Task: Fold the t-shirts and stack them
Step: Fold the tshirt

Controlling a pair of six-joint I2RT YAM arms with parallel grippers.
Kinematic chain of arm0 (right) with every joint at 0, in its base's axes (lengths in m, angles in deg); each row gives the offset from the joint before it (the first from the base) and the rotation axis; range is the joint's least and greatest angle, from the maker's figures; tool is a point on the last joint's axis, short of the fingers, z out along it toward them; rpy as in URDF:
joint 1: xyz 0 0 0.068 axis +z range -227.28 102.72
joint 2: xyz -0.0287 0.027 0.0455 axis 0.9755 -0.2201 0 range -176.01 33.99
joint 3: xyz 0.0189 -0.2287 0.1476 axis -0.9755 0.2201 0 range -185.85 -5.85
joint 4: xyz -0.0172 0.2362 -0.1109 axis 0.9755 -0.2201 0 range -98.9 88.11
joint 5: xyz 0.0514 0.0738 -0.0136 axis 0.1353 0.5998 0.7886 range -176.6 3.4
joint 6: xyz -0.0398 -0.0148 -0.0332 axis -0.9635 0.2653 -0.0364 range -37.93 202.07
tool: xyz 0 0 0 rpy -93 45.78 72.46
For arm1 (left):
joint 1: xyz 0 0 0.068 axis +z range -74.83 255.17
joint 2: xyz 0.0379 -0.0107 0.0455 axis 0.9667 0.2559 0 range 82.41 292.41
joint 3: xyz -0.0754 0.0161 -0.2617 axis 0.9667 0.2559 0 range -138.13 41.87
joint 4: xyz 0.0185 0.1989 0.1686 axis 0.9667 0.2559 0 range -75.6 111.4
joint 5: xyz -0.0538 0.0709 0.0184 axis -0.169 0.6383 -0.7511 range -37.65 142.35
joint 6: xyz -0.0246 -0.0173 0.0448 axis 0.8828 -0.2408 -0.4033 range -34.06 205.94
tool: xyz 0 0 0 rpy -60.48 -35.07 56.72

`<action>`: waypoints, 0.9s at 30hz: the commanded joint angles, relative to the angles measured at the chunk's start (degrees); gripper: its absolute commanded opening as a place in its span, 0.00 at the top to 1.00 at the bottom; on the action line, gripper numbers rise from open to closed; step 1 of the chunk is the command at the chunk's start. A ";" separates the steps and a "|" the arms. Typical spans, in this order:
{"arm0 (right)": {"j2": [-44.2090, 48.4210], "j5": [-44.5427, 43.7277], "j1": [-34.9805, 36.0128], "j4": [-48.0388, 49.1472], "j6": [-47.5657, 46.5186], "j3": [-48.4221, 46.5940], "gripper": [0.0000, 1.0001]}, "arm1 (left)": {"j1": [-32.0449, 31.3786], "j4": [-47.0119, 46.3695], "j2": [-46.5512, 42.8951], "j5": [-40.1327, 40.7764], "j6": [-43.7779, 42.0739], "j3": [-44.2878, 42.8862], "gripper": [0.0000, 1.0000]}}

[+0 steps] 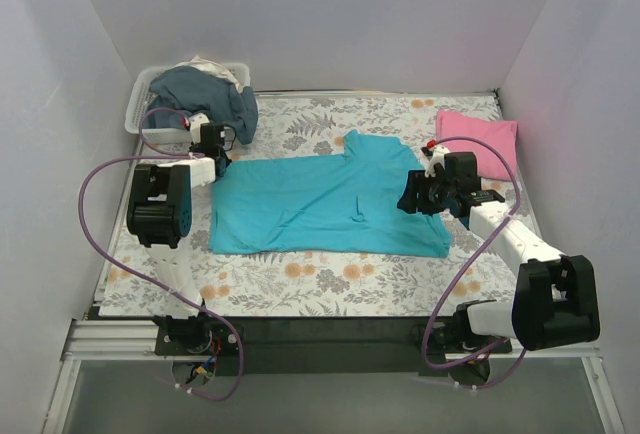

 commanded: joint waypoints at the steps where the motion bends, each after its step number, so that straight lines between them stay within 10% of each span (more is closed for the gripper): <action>1: 0.68 0.21 0.27 2.46 -0.12 -1.58 0.52 | 0.39 1.44 -0.72 -1.03 -0.28 0.22 0.81; 5: 0.06 0.65 0.35 2.89 0.06 -1.75 0.52 | 0.39 1.00 -1.60 -1.56 -0.72 1.10 1.00; 12: -5.11 -5.74 0.27 3.25 -1.52 -9.03 0.52 | 0.39 -0.23 -3.70 -2.79 -0.55 2.86 1.00; 27: -47.54 -10.25 -0.88 0.96 -3.81 -52.54 0.53 | 0.39 -0.59 -6.69 -5.16 -0.29 4.71 1.00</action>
